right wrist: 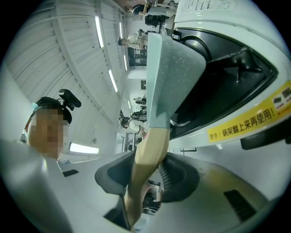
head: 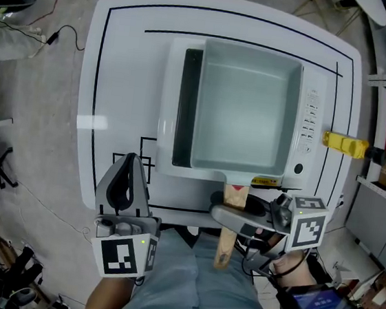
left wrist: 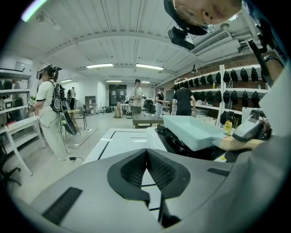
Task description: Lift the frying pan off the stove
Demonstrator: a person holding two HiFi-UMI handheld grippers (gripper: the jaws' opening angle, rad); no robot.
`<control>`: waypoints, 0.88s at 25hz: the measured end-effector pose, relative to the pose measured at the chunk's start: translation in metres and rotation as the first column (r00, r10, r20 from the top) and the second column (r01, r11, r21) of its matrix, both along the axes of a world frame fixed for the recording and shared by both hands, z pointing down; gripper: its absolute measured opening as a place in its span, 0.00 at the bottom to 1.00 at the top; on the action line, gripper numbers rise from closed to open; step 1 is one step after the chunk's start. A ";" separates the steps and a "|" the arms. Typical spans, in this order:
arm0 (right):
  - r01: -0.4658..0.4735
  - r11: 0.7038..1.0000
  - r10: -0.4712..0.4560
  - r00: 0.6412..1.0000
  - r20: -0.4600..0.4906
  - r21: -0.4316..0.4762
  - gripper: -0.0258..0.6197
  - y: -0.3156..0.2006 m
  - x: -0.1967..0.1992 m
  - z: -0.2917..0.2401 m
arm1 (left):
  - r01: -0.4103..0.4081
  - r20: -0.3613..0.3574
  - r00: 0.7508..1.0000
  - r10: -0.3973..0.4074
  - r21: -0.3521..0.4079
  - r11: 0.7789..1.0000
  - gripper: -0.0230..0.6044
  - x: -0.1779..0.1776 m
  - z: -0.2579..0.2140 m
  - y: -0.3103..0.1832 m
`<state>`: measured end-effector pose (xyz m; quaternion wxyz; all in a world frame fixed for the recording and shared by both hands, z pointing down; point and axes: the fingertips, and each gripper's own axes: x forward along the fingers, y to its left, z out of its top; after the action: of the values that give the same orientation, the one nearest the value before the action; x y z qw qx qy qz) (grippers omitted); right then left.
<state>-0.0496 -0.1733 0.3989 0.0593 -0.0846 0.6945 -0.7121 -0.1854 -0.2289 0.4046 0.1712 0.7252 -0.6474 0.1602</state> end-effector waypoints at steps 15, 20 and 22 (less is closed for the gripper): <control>0.030 0.995 -0.016 0.989 0.150 -0.091 0.34 0.006 0.008 -0.002 | -0.008 0.002 1.000 0.008 -0.006 1.000 0.06 0.003 -0.001 0.000; 0.034 0.989 -0.006 0.982 0.190 -0.146 0.26 0.007 0.008 -0.005 | -0.010 0.004 1.000 0.010 -0.004 1.000 0.06 0.005 -0.002 0.000; 0.032 0.984 0.003 0.980 0.198 -0.173 0.25 0.007 0.008 -0.005 | -0.011 0.005 1.000 0.011 -0.004 1.000 0.06 0.004 -0.003 0.001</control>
<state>-0.0414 -0.1665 0.3938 0.1151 -0.0131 0.6203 -0.7758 -0.1809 -0.2280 0.4020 0.1702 0.7278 -0.6436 0.1643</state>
